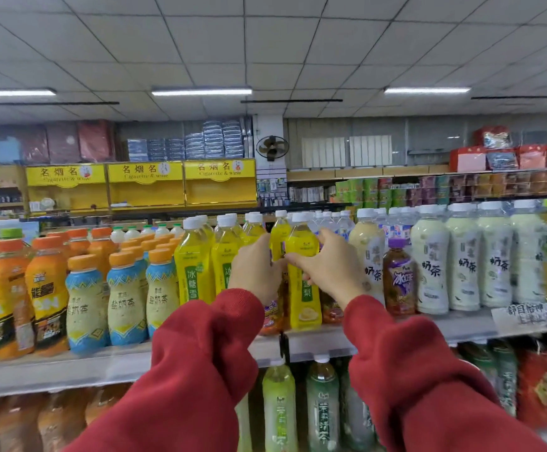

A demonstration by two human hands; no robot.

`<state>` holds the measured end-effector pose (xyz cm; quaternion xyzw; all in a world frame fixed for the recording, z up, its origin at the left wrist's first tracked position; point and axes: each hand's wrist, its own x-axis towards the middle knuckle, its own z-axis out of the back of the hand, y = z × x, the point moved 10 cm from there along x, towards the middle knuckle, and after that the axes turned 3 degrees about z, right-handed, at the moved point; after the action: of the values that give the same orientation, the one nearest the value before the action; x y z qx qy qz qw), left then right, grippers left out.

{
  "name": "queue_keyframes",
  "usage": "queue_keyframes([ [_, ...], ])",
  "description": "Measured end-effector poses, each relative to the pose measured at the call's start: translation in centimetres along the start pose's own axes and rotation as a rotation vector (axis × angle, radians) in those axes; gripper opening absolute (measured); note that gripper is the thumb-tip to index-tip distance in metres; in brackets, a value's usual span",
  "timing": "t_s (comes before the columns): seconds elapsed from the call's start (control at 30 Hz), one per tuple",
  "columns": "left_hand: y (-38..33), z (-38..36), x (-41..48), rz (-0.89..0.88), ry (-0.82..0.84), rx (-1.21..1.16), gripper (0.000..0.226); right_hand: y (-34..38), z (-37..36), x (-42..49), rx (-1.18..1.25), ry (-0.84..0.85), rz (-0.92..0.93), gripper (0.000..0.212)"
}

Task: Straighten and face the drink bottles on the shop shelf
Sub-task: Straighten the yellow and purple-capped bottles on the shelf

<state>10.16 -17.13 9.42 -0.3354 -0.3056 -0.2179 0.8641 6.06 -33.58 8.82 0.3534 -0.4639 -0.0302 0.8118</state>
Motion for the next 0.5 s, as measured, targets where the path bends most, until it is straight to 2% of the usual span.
queue_keyframes([
  [0.17,1.2,-1.0,1.2,0.108,0.019,0.125,0.016,0.0,-0.9,0.5,-0.056,0.005,0.006,0.087],
  [0.3,1.4,-1.6,1.4,0.118,0.021,0.149,0.018,-0.7,-1.2,0.8,-0.046,0.008,-0.017,0.083],
  [0.43,1.6,-1.0,1.5,0.131,-0.032,0.079,0.025,-1.1,-1.5,1.0,-0.034,0.025,-0.034,0.077],
  [0.5,1.5,-0.4,1.4,0.132,-0.061,0.041,0.026,-0.9,-1.3,1.2,-0.057,0.018,-0.012,0.065],
])
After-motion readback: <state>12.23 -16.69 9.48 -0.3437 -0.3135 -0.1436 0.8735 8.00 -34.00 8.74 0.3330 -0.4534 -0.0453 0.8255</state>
